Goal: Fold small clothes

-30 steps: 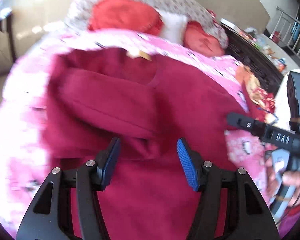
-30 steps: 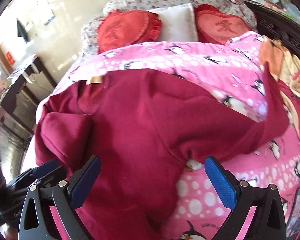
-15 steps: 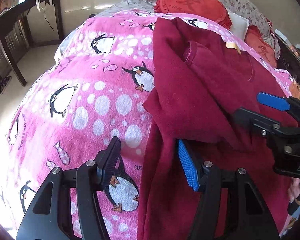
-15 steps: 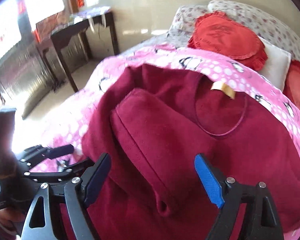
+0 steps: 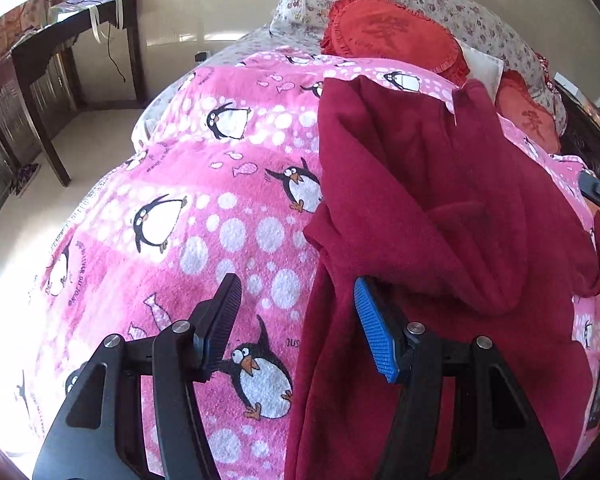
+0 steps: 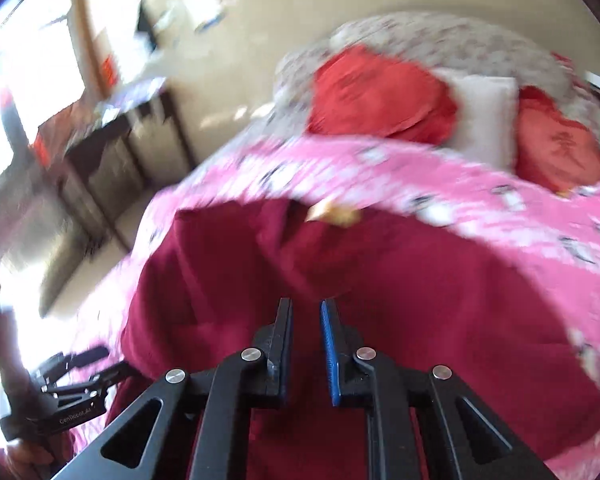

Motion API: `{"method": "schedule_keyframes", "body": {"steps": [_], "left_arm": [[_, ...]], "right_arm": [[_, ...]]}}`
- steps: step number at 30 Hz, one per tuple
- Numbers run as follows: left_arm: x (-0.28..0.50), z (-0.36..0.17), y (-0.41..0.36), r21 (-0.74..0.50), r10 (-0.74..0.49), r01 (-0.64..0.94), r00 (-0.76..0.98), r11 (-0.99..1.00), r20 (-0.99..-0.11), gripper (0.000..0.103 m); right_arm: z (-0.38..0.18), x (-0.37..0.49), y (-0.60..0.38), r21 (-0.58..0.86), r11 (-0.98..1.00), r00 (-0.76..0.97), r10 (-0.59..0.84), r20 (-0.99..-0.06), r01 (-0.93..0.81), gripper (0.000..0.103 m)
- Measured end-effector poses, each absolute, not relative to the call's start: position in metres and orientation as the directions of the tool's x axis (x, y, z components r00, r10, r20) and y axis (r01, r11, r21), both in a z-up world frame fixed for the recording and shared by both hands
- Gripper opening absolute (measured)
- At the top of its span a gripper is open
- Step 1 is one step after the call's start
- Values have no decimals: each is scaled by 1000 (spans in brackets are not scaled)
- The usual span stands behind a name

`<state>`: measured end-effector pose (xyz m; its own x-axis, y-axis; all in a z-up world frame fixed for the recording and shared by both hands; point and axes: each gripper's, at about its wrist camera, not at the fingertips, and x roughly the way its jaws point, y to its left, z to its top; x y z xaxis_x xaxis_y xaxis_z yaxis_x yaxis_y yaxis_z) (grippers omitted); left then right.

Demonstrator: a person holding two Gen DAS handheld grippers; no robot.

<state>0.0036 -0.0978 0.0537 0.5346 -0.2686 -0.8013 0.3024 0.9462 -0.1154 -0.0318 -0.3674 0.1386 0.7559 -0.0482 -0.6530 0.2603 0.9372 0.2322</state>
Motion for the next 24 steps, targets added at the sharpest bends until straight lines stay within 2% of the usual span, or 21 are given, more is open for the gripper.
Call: {"method": "schedule_keyframes", "body": {"steps": [3, 6, 7, 8, 10, 11, 15, 18, 21, 22, 23, 24], "left_arm": [[5, 52, -101, -124, -272, 299, 528, 946, -805, 59], [5, 46, -106, -126, -269, 296, 511, 947, -817, 59], [5, 44, -107, -123, -263, 294, 501, 948, -824, 59], [4, 42, -108, -120, -257, 292, 492, 949, -832, 59], [2, 41, -109, -118, -252, 289, 486, 950, -837, 59], [0, 41, -109, -116, -250, 289, 487, 950, -837, 59], [-5, 45, -104, -115, -246, 279, 498, 953, -832, 59], [-10, 51, -100, -115, -245, 275, 507, 955, -826, 59], [-13, 55, -97, -107, -241, 279, 510, 954, -825, 59], [-13, 56, -96, -102, -240, 282, 512, 954, -825, 59], [-13, 57, -95, -96, -236, 283, 517, 954, -823, 59], [-13, 58, -93, -92, -233, 281, 523, 955, -820, 59]], "right_arm": [[121, -66, -412, 260, 887, 714, -104, -693, 382, 13], [99, -73, -420, 359, 839, 671, -11, -741, 410, 17], [98, -70, -414, 388, 839, 682, 29, -731, 381, 27], [100, -66, -405, 391, 853, 693, 49, -719, 345, 45], [109, -54, -374, 364, 897, 714, 82, -696, 251, 64], [112, -45, -358, 341, 917, 712, 98, -696, 206, 67], [112, 4, -292, 211, 976, 672, 119, -731, 57, 67], [88, 51, -262, 109, 993, 609, 57, -791, 49, 67], [56, 79, -260, 94, 993, 525, 45, -850, 68, 67], [51, 80, -264, 105, 992, 532, 50, -845, 74, 64], [54, 78, -271, 129, 988, 562, 59, -825, 86, 44], [60, 73, -279, 170, 981, 580, 86, -810, 91, 29]]}}
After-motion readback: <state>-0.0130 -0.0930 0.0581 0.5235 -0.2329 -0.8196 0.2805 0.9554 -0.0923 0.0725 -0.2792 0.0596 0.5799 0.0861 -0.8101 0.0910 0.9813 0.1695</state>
